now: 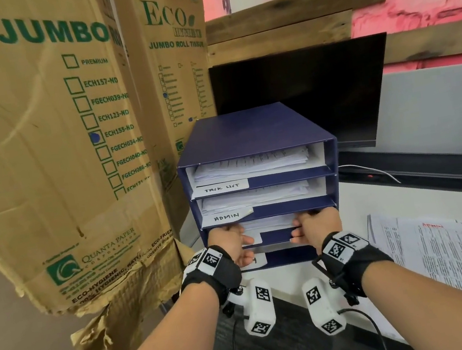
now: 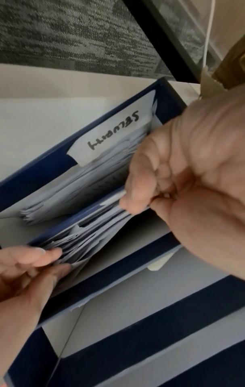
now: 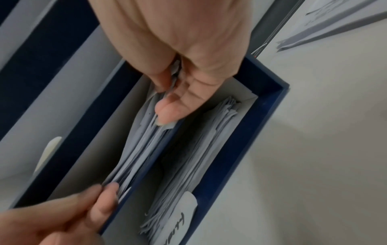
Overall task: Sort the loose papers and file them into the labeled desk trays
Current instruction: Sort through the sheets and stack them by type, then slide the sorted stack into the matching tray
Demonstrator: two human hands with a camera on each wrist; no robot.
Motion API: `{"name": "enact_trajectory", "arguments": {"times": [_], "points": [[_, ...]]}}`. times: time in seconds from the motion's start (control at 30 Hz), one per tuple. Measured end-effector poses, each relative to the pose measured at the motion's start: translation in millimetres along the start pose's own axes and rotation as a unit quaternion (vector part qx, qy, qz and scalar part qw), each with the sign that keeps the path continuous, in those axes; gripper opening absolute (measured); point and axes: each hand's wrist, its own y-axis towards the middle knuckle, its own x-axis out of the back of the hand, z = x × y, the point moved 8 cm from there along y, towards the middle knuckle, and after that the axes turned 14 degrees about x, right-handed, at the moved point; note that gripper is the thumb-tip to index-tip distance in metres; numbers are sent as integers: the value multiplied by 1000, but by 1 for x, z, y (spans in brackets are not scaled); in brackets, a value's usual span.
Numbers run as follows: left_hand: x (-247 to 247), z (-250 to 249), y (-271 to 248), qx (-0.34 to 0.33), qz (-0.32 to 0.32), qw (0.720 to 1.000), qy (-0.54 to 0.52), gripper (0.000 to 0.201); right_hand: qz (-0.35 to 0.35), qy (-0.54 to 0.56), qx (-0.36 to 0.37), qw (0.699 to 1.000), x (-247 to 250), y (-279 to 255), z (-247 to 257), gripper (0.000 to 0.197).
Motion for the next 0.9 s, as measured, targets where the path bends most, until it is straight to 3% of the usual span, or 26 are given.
{"name": "enact_trajectory", "arguments": {"times": [0.2, 0.43, 0.5, 0.63, 0.8, 0.9], "points": [[4, 0, -7, -6, -12, 999, 30, 16, 77, 3, -5, 997, 8, -7, 4, 12], [-27, 7, -42, -61, 7, 980, 187, 24, 124, -154, -2, 980, 79, -31, 15, 14], [-47, 8, -52, -91, 10, 959, 267, 24, 150, -259, 23, 954, 108, -33, 20, 15], [-87, 9, -68, -139, 0, 922, 361, 21, 185, -469, 56, 862, 167, -32, 27, 24], [-158, 22, -75, -163, 58, 880, 443, 21, 162, -578, 1, 800, 242, -31, 21, 37], [-199, 37, -76, -150, 70, 845, 509, 28, 199, -605, -34, 770, 272, -35, 9, 39]]}}
